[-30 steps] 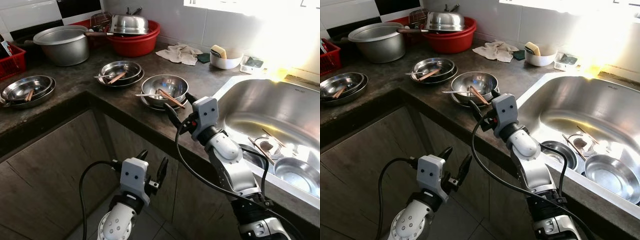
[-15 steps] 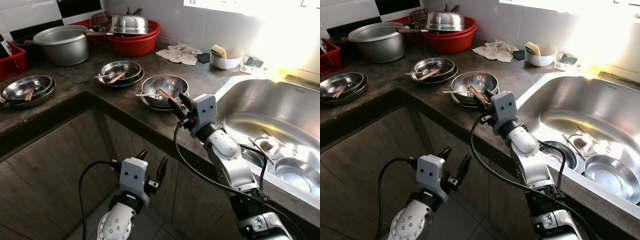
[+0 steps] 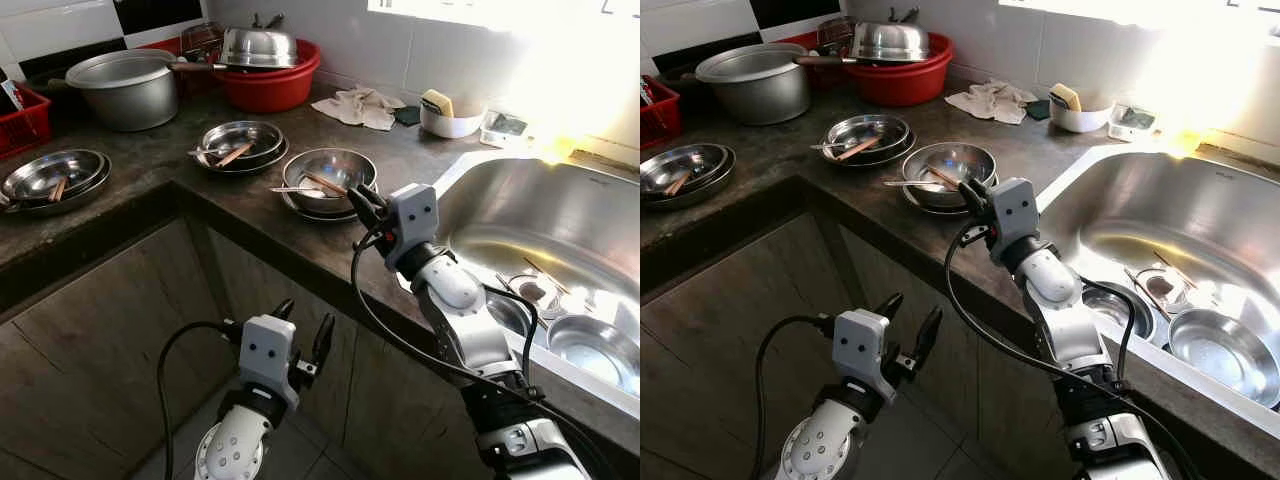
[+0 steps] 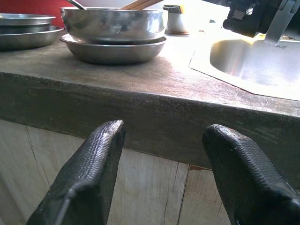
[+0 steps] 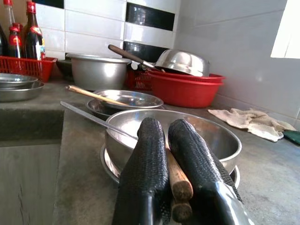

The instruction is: Kitchen organization

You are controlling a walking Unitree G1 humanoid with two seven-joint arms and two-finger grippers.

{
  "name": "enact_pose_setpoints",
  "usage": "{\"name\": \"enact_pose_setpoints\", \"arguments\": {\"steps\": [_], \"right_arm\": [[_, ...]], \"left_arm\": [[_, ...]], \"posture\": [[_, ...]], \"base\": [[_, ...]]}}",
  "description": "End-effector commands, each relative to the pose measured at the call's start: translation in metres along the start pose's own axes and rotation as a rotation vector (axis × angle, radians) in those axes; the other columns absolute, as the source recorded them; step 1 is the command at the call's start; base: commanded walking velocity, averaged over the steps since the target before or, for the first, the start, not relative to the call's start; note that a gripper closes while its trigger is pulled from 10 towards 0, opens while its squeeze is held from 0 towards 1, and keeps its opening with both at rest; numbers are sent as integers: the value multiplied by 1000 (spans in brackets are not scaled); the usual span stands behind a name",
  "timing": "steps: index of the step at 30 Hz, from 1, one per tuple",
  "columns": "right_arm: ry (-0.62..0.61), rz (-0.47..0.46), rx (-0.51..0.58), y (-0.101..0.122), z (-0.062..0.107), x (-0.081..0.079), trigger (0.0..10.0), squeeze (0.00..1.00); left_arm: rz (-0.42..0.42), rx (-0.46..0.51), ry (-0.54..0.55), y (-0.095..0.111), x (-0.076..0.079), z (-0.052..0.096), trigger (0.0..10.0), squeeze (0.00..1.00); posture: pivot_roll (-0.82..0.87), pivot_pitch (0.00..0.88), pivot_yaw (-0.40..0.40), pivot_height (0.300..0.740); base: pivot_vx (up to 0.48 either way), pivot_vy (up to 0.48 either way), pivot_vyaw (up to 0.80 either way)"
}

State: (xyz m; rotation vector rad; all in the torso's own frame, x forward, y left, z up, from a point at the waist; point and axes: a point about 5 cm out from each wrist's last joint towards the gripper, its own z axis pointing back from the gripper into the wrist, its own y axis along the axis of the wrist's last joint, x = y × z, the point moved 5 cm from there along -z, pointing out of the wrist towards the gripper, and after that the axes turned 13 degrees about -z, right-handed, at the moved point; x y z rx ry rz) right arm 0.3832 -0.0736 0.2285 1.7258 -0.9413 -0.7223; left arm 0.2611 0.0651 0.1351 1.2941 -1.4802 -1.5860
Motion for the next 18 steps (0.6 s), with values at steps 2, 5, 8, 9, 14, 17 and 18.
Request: {"name": "enact_pose_setpoints", "arguments": {"steps": [2, 5, 8, 9, 14, 17, 18], "right_arm": [[-39, -12, 81, 20, -1, 5, 0, 0], [-96, -38, 140, 34, 4, 7, 0, 0], [-157, -55, 192, 47, 10, 8, 0, 0], [-168, -50, 200, 49, 11, 8, 0, 0], [-296, 101, 261, 65, 34, 13, 10000, 0], [-368, 126, 255, 64, 48, 16, 10000, 0], [-390, 136, 249, 63, 52, 17, 10000, 0]], "left_arm": [[-5, -7, -4, -1, 2, 0, 10000, 0], [-6, -9, -1, -2, 2, 0, 10000, 0], [-4, -13, -2, -3, 2, 0, 10000, 0], [-4, -15, -2, -4, 2, 0, 10000, 0], [12, -26, 5, -7, 0, -1, 10000, 0], [12, -27, 3, -7, 0, -1, 10000, 0], [11, -27, 3, -7, 0, -1, 10000, 0]], "posture": [[67, 67, -28, 740], [66, 65, -26, 740], [60, 59, -20, 740], [60, 59, -20, 740], [49, 50, -17, 740], [44, 47, -13, 740], [44, 47, -13, 740]], "base": [[0, 0, 0], [0, 0, 0], [0, 0, 0], [0, 0, 0], [0, 0, 0], [0, 0, 0], [0, 0, 0]]}}
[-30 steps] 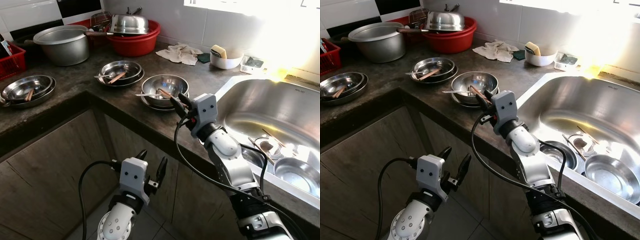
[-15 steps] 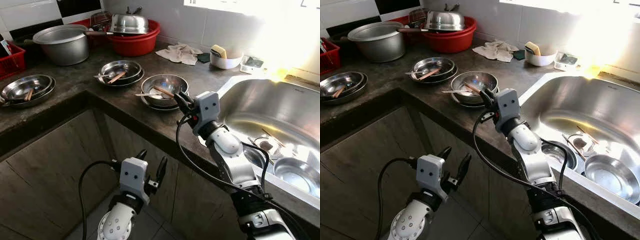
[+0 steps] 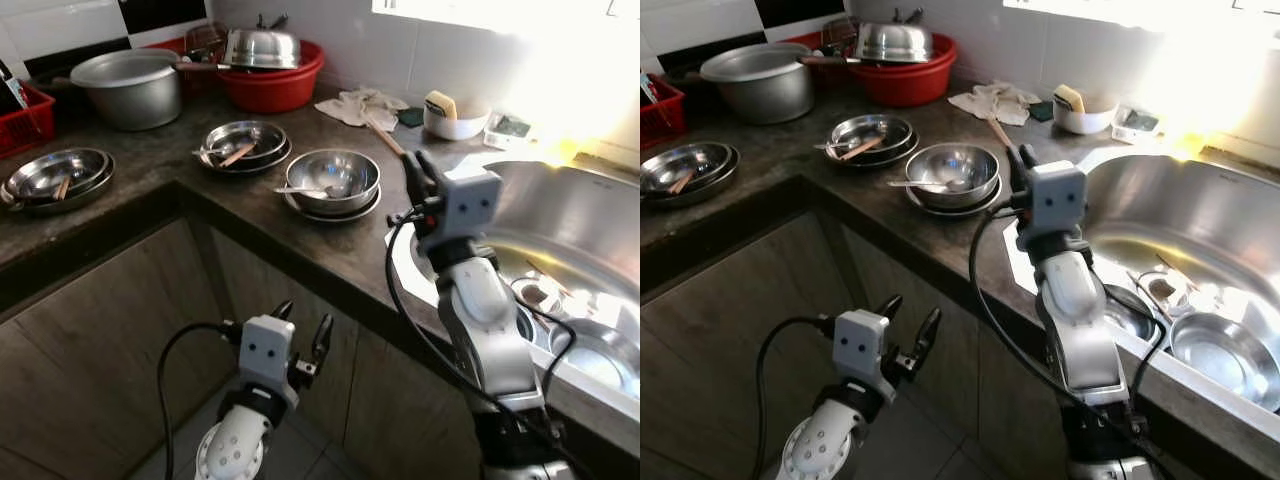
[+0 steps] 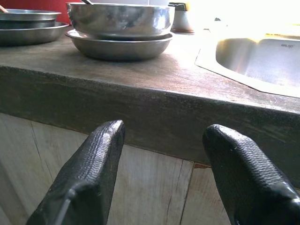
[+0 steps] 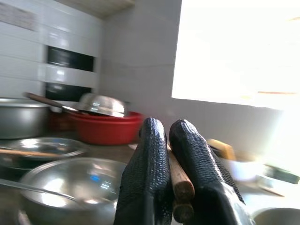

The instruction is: Kitchen organization

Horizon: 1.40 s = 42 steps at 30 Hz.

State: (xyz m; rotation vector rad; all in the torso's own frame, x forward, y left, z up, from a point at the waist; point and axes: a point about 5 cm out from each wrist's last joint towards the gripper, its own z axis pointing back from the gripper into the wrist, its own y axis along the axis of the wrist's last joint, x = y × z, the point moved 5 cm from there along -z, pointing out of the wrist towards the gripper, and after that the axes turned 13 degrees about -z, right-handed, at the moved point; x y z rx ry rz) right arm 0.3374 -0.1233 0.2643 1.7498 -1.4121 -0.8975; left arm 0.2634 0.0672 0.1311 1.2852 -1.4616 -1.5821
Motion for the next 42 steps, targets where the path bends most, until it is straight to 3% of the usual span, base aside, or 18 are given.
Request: {"name": "enact_pose_setpoints", "arguments": {"steps": [1, 9, 16, 23, 30, 42], "right_arm": [[-55, 28, 10, 6, 5, 6, 10000, 0], [-205, 15, -125, -22, 32, 32, 10000, 0], [-222, 10, -150, -24, 38, 31, 10000, 0], [-226, 8, -164, -26, 39, 29, 10000, 0], [-239, 24, -179, -27, 42, 29, 10000, 0], [-218, 13, -200, -31, 39, 24, 10000, 0]], "left_arm": [[5, -11, -7, -3, 1, -1, 10000, 0], [7, -8, -5, -2, 0, -1, 10000, 0], [7, -6, -9, -2, -1, -1, 10000, 0], [-2, -10, -5, -3, -2, -2, 10000, 0], [-69, -48, -44, -9, 6, -4, 10000, 0], [-54, -53, -16, -9, 0, -4, 10000, 0]], "posture": [[43, 46, -13, 740], [38, 57, -4, 740], [32, 58, 0, 740], [34, 60, -2, 740], [29, 61, 4, 740], [33, 64, 4, 740]], "base": [[0, 0, 0], [0, 0, -209], [0, 390, 0], [0, 436, -800], [39, -94, -798], [134, -153, -788]]}}
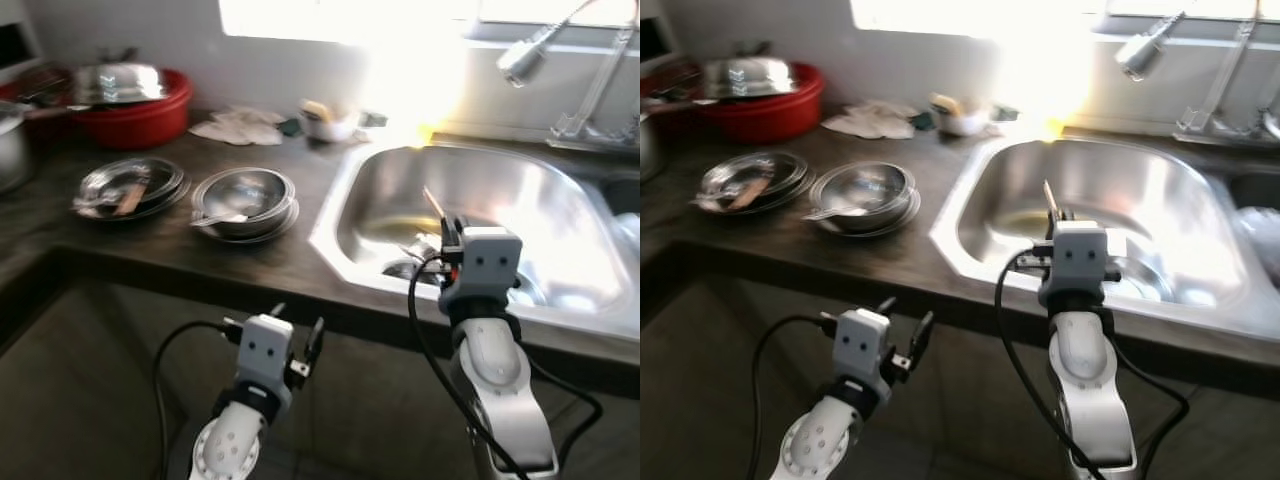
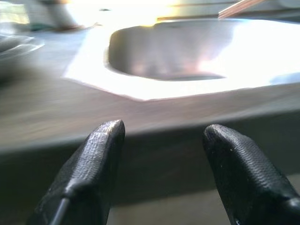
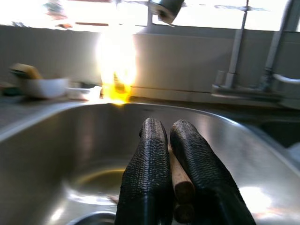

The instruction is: Kitchen organization

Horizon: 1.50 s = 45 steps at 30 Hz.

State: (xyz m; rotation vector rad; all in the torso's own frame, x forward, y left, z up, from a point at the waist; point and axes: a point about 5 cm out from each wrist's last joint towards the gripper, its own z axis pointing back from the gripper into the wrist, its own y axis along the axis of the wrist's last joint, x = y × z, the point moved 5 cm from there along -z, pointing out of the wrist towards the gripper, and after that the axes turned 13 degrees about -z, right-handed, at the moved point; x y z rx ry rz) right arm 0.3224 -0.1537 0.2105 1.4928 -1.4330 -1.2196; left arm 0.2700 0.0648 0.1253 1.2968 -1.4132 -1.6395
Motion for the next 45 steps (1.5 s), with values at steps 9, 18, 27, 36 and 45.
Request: {"name": "enact_pose_setpoints", "arguments": {"steps": [9, 18, 27, 36, 45], "right_arm": [[103, -61, -27, 0, -6, -23, 10000, 0], [193, -63, -59, -1, -25, -28, 10000, 0], [251, -22, -104, -3, -65, -25, 10000, 0], [239, 69, -117, -9, -93, -15, 10000, 0], [211, 136, -205, -35, -106, -2, 10000, 0]], "left_arm": [[-24, -12, -15, -2, 1, 2, 10000, 0], [-3, -25, 3, -4, -1, 2, 10000, 0], [-3, -28, 15, -3, -1, 4, 10000, 0], [3, -22, 25, 3, 0, 10, 10000, 0], [15, -25, 28, 7, 1, 19, 10000, 0]], "posture": [[35, 64, -1, 740], [38, 63, -9, 740], [48, 70, -20, 740], [71, 101, -31, 740], [92, 145, -32, 740]], "base": [[81, -238, -86], [172, -223, 0], [0, 0, 0], [0, 0, 0], [0, 0, 0]]}}
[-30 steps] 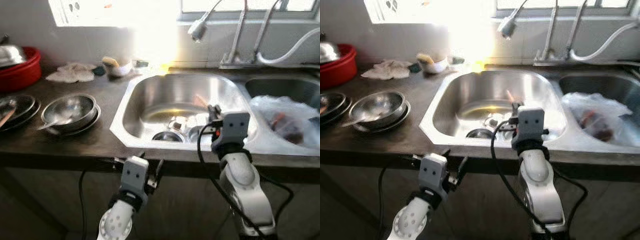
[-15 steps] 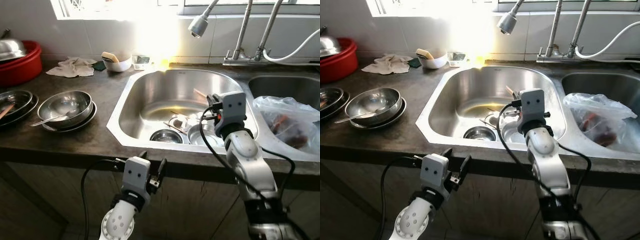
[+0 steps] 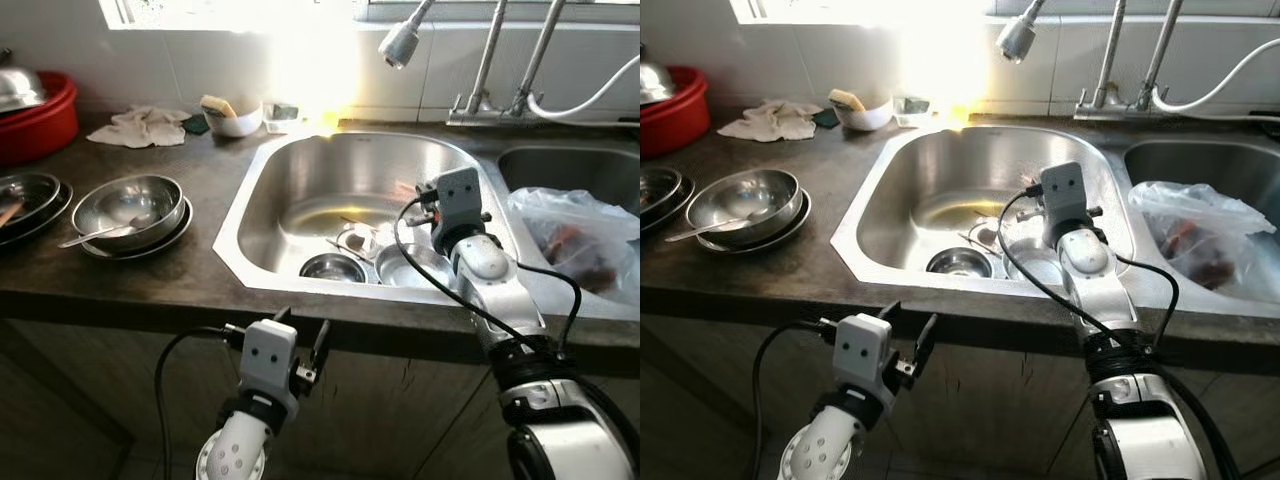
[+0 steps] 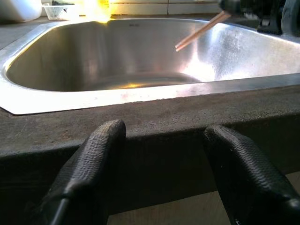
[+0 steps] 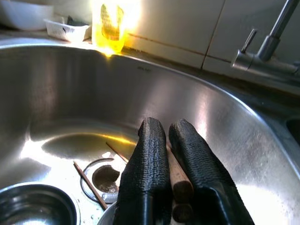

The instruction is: Kitchen organization

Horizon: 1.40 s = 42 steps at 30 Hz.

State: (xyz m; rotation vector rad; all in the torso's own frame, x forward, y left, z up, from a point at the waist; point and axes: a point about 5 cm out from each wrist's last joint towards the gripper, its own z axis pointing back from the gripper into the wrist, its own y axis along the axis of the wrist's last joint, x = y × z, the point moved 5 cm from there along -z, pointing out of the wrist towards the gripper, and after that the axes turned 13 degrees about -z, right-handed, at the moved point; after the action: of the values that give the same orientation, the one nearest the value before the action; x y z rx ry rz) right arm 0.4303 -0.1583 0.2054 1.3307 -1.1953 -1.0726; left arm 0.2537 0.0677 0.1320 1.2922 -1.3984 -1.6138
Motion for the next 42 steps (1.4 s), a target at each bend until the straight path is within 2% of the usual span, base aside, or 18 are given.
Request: {"name": "enact_pose_setpoints", "arguments": {"steps": [1, 2, 3, 4, 12, 14, 15, 16, 17, 18, 24, 26, 27, 28, 30, 37, 39, 42], "right_arm": [[-7, 27, -7, 0, -4, 3, 10000, 71], [-11, 31, -13, -1, -5, 4, 10000, 71], [7, 37, -31, -6, -5, 3, 10000, 678], [19, 34, -27, -6, -5, 2, 10000, 1000], [19, 52, 2, -4, -3, 2, 10000, 1000], [-12, 60, 27, -1, 0, 7, 10000, 1000], [-21, 57, 34, 0, 0, 9, 10000, 745], [-21, 57, 34, 0, 0, 9, 10000, 745], [-27, 42, 67, 5, 7, 11, 10000, 0], [-27, 26, 106, 10, 15, 10, 10000, 0], [-12, -46, 179, 21, 40, 2, 10000, 0], [10, -80, 198, 23, 55, -8, 10000, 0], [10, -80, 198, 23, 55, -8, 10000, 0], [31, -101, 195, 20, 66, -17, 10000, 0], [58, -132, 179, 12, 79, -28, 10000, 0], [72, -148, 156, 2, 90, -36, 10000, 0], [78, -166, 126, -9, 97, -44, 10000, 0], [76, -176, 104, -15, 98, -48, 10000, 0]], "left_arm": [[1, -18, 6, 0, 0, 4, 10000, 0], [2, -18, 6, 0, -1, 4, 10000, 0], [7, -22, 5, 0, -1, 5, 10000, 0], [14, -22, 8, 0, -1, 5, 10000, 0], [20, -27, 5, 0, -2, 4, 10000, 0], [19, -28, 5, -1, -2, 2, 10000, 0], [20, -29, 5, -1, -2, 1, 10000, 0], [20, -29, 5, -1, -2, 1, 10000, 0], [23, -30, 9, -2, -3, -1, 10000, 0], [22, -30, 13, -3, -4, -3, 10000, 0], [20, -32, 15, -5, -5, -8, 10000, 0], [15, -31, 15, -6, -6, -10, 10000, 0], [15, -31, 15, -6, -6, -10, 10000, 0], [13, -30, 17, -7, -7, -12, 10000, 0], [9, -30, 19, -8, -8, -15, 10000, 0], [0, -28, 21, -9, -9, -17, 10000, 0], [-6, -22, 27, -9, -11, -19, 10000, 0], [3, -24, 35, -11, -13, -20, 10000, 0]], "posture": [[92, 151, -33, 740], [92, 151, -33, 740], [92, 157, -29, 740], [89, 160, -30, 740], [83, 159, -25, 740], [80, 152, -23, 740], [82, 147, -26, 740], [82, 147, -26, 740], [77, 137, -26, 740], [69, 130, -26, 740], [55, 117, -22, 740], [45, 107, -19, 740], [45, 107, -19, 740], [37, 96, -15, 740], [32, 86, -15, 740], [27, 69, -12, 740], [28, 56, -11, 740], [32, 49, -13, 740]], "base": [[0, 0, 0], [0, 0, 0], [0, 0, 0], [0, 0, 0], [0, 0, 0], [0, 0, 0], [0, 0, 0], [0, 0, 0], [0, 0, 0], [0, 0, 0], [0, 0, 0], [0, 0, 0], [0, 0, 0], [0, 0, 0], [0, 0, 0], [0, 0, 0], [0, 0, 719], [0, 0, 800]]}}
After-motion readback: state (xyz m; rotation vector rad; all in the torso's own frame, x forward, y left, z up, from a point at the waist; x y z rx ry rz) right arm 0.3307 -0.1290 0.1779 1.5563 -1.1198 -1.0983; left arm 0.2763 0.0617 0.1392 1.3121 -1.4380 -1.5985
